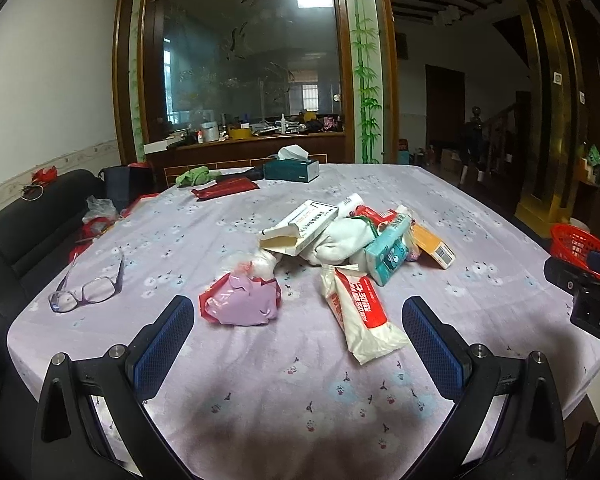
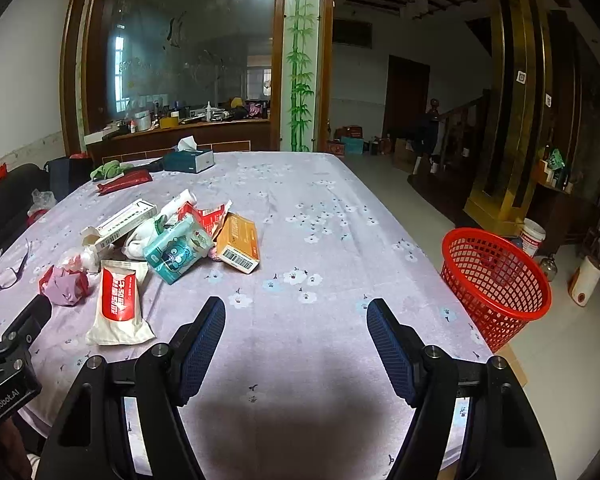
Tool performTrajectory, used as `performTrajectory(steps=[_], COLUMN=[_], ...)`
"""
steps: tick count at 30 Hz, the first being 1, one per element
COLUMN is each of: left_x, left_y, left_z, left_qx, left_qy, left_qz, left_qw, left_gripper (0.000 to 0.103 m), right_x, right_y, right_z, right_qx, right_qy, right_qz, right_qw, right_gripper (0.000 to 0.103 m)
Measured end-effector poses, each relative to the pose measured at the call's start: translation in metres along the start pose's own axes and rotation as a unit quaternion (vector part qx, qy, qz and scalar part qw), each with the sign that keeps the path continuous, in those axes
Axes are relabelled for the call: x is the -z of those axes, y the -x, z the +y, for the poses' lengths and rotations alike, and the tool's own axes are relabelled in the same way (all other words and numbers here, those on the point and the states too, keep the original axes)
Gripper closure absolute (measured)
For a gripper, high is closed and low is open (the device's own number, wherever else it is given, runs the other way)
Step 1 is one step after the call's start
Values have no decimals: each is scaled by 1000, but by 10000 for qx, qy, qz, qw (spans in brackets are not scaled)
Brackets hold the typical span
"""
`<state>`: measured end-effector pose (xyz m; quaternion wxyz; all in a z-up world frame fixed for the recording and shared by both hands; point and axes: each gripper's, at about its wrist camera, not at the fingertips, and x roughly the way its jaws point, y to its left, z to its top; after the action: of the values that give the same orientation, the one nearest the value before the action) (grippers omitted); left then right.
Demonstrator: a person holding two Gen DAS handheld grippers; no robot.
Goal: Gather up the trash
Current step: 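Move both tools over the trash pile on the table, then grasp the red-and-white snack packet with the right tool while the left tool grasps the pink wrapper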
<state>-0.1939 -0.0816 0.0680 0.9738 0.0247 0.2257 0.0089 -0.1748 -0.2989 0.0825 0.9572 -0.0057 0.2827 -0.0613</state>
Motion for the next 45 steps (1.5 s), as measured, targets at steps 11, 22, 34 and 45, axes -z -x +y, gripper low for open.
performTrajectory(steps=[11,22,34,45], left_x=[0,0,2,-3], left_y=[-2,-2,-3,-11], left_z=[-1,0,0,36], left_qx=[25,46,73,142], left_qy=[7,8,22,269], left_qz=[77,103,146,373], left_qw=[10000,9999,9999,9988], left_gripper=[0,0,0,0], right_x=[1,1,3,5], right_y=[-1,-2,-3,-16], right_z=[1,1,2,3], right_qx=[10,12,4,-388], right_qy=[13,-20,-8,-171], right_qz=[64,124,176,522], right_qw=[10000,9999,9998,9977], right_gripper=[25,25,25,36])
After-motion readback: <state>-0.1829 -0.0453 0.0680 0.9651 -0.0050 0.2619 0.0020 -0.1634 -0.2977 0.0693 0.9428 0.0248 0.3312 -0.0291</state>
